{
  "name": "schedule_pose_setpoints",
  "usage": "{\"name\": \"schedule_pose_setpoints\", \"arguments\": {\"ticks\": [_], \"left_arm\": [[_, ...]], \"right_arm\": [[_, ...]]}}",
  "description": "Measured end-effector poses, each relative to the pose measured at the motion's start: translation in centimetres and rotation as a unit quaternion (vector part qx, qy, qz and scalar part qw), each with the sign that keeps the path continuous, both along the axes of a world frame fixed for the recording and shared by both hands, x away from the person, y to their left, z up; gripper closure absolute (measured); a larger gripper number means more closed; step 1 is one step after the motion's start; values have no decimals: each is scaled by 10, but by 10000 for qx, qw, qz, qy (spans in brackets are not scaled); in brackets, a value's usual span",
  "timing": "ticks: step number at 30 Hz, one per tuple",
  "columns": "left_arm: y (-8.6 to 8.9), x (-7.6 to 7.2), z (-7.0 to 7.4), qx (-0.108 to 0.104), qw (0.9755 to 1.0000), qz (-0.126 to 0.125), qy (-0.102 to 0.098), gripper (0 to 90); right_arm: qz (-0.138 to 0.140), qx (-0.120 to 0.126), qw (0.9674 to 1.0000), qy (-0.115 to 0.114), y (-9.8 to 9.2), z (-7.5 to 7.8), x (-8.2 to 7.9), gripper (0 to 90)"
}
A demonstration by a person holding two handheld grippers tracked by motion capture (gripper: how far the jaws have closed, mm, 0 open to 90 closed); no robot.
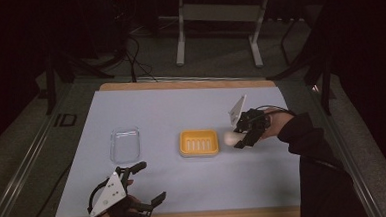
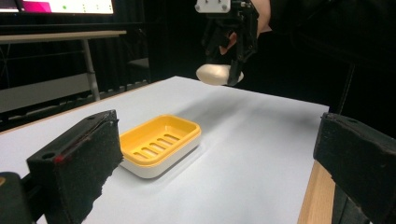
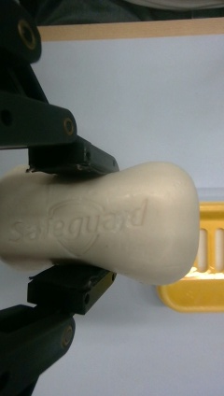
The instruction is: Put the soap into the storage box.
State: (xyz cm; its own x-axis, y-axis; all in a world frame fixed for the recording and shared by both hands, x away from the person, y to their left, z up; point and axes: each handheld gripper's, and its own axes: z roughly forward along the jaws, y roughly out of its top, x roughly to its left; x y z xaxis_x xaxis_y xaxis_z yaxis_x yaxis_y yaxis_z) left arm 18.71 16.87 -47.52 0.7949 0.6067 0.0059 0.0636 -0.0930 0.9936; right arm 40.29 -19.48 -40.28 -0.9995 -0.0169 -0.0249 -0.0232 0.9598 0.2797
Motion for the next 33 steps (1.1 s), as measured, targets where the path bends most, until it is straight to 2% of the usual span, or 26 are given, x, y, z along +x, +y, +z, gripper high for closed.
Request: {"name": "schedule_pose_setpoints", "arguments": {"ticks": [4,10,15,18,23,28,31,33], "left_arm": [[0,0,0,2,10000,1,-5,12],[0,0,0,-4,10000,-17,2,12],[0,0,0,13,10000,-15,9,12],[0,0,0,9,10000,-18,8,12],[0,0,0,-3,10000,-9,5,11],[0,0,1,-19,10000,-16,7,12],[0,0,1,-26,10000,-20,9,12],[0,0,1,-26,10000,-21,-1,12]], "right_arm": [[47,-15,10000,-38,8,6,2,499],[50,136,9999,-25,20,12,6,499],[121,125,9998,-101,29,17,7,499],[137,209,9996,-95,35,22,9,499],[195,194,9995,-148,42,23,10,499],[258,189,9994,-104,54,22,10,499],[300,285,9990,-157,59,24,11,499],[348,474,9980,-228,64,28,11,499]]}}
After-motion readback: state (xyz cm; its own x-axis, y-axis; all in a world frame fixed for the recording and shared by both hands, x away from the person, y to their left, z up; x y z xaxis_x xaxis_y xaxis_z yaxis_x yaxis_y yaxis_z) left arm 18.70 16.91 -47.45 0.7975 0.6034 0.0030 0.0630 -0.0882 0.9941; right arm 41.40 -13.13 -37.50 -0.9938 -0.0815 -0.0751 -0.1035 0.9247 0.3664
